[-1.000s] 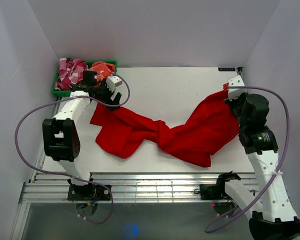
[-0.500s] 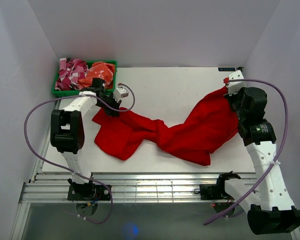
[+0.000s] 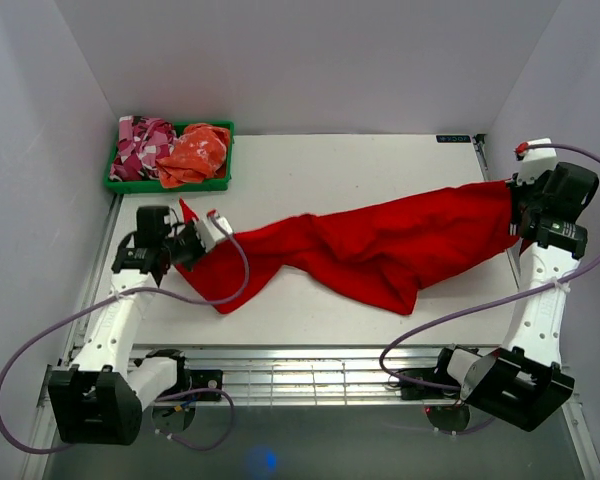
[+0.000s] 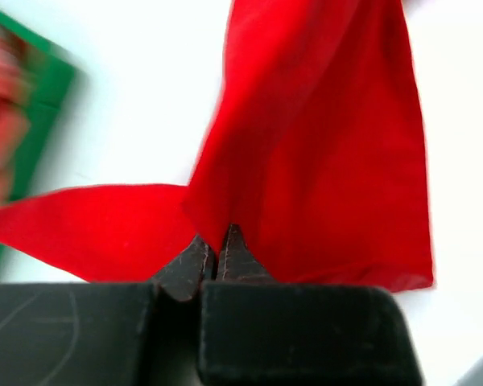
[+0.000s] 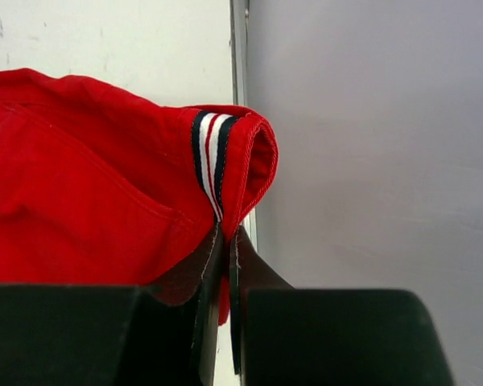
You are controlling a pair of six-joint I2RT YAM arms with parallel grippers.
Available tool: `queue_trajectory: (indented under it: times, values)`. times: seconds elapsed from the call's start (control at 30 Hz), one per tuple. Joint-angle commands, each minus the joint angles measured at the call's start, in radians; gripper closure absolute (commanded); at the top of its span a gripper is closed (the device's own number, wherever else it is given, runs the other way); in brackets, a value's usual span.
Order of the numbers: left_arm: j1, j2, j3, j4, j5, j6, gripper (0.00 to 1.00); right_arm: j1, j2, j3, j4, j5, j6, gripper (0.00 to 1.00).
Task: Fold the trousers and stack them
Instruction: Flatten the trousers out
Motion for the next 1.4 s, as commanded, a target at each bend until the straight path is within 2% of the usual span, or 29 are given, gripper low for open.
queue_trajectory:
  times: [0.0,0.03,0.07,0.1,0.17,0.27,0.37,0.47,0.57,0.77,0.83,0.9,0.97,1.13,1.17,1.27,1.3,1.33,1.37]
  values:
    - [0.002,-0.002,-0.287,-0.113,-0.117,0.188,0.98,-0.058,0.017,0.049,-0.019,-0.109,-0.055,0.92]
    - [0.002,-0.033,-0.337,-0.101,-0.156,0.198,0.92,-0.067,0.024,0.047,-0.039,-0.128,-0.064,0.92]
    - [0.002,-0.044,-0.378,-0.099,-0.17,0.21,0.74,-0.069,0.03,0.043,-0.045,-0.134,-0.082,0.92]
    - [0.002,-0.053,-0.433,-0.104,-0.18,0.239,0.63,-0.07,0.034,0.036,-0.054,-0.139,-0.093,0.92]
    - [0.003,-0.081,-0.443,-0.145,-0.176,0.248,0.42,-0.073,0.039,0.032,-0.076,-0.152,-0.119,0.92]
    - [0.014,-0.116,-0.353,-0.254,-0.066,0.255,0.2,-0.075,0.044,0.026,-0.096,-0.162,-0.15,0.92]
    - [0.025,-0.13,-0.199,-0.326,0.067,0.198,0.19,-0.078,0.041,0.012,-0.103,-0.172,-0.179,0.92]
    - [0.029,-0.105,-0.062,-0.337,0.131,0.098,0.18,-0.078,0.033,-0.005,-0.114,-0.195,-0.213,0.92]
    - [0.083,-0.006,0.035,-0.317,0.163,0.019,0.17,-0.08,0.024,-0.022,-0.117,-0.209,-0.228,0.92]
    - [0.256,0.331,0.177,-0.282,0.114,-0.047,0.17,-0.08,0.014,-0.022,-0.128,-0.237,-0.242,0.92]
    - [0.322,0.471,0.25,-0.314,0.102,-0.04,0.18,-0.08,0.011,-0.02,-0.132,-0.243,-0.242,0.92]
    - [0.371,0.543,0.307,-0.377,0.099,-0.041,0.16,-0.081,0.011,-0.016,-0.137,-0.248,-0.244,0.92]
    - [0.39,0.615,0.321,-0.443,0.09,-0.031,0.08,-0.083,0.01,-0.017,-0.137,-0.248,-0.245,0.92]
    - [0.431,0.61,0.269,-0.486,0.068,-0.015,0.06,-0.084,0.007,-0.02,-0.136,-0.244,-0.26,0.92]
    - [0.434,0.603,0.26,-0.495,0.063,-0.015,0.08,-0.086,0.008,-0.019,-0.137,-0.246,-0.259,0.92]
    - [0.449,0.597,0.244,-0.544,0.071,0.0,0.23,-0.086,0.008,-0.017,-0.137,-0.252,-0.256,0.92]
    - [0.46,0.597,0.246,-0.555,0.085,0.0,0.31,-0.086,0.01,-0.016,-0.137,-0.254,-0.254,0.92]
    - [0.466,0.594,0.249,-0.56,0.093,0.0,0.47,-0.086,0.01,-0.016,-0.136,-0.255,-0.253,0.92]
    - [0.474,0.593,0.257,-0.572,0.1,0.003,0.54,-0.086,0.01,-0.016,-0.137,-0.255,-0.251,0.92]
